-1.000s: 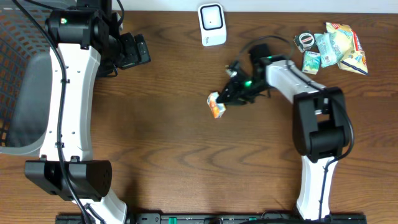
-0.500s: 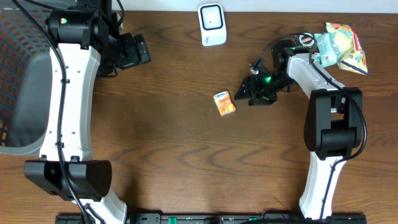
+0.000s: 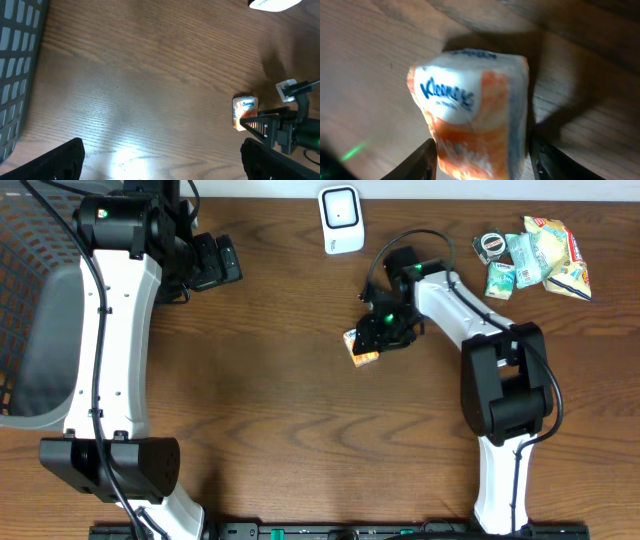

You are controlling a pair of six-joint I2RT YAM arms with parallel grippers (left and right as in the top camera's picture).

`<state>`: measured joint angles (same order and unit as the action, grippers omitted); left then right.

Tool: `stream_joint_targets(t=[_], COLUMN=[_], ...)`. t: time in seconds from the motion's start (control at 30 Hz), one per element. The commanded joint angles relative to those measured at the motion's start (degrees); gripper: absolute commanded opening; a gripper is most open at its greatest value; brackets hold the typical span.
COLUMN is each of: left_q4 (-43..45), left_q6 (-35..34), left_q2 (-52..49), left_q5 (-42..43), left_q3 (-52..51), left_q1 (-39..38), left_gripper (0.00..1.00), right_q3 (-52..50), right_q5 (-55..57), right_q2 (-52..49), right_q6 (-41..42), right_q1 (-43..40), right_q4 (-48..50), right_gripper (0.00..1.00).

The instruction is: Scan the item barcode

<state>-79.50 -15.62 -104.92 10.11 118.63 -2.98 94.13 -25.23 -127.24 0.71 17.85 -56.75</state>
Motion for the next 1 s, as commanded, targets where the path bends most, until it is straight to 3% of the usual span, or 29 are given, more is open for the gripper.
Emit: stream_joint_targets(t=[0.0,0.13,0.17,0.3,0.37,0.73,0.97], left_q4=[-0.2,-0.2,-0.2,-0.2,-0.2,-0.2,-0.2], left_q6=[0.3,0.3,0.3,0.3,0.3,0.3,0.3], left_q2=[-0.3,-0.3,-0.3,-0.3,-0.3,-0.3,-0.3], left_q5=[-0.8,-0.7,-0.7,-0.7,-0.7,-0.7,-0.7], left_q3=[0.2,0.2,0.2,0.2,0.2,0.2,0.2], left_q1=[0.3,0.3,0.3,0.3,0.3,0.3,0.3], left_gripper=[0.98,0.98,0.98,0.98,0.98,0.98,0.98], right_q3=[0.2,0.3,0.4,1.0,1.4,1.5,1.5], right_q5=[5.8,4.5,3.3,-4.5,-10.8,-55.1,-64.3], right_q2=[0.6,0.6,0.7,1.8,3.2,7.8,7.8], right_q6=[1.8,2.3,2.3,2.1,-1.0,-17.2,-20.1], right_q1=[1.6,2.1,2.1,0.9,-0.3,-7.5,-8.2], right_q4=[0.8,0.7,0.6,0.6,0.3,-3.7,-3.9], right_gripper=[0.44,0.1,0.08,0.07,0.01,0.01,0.01])
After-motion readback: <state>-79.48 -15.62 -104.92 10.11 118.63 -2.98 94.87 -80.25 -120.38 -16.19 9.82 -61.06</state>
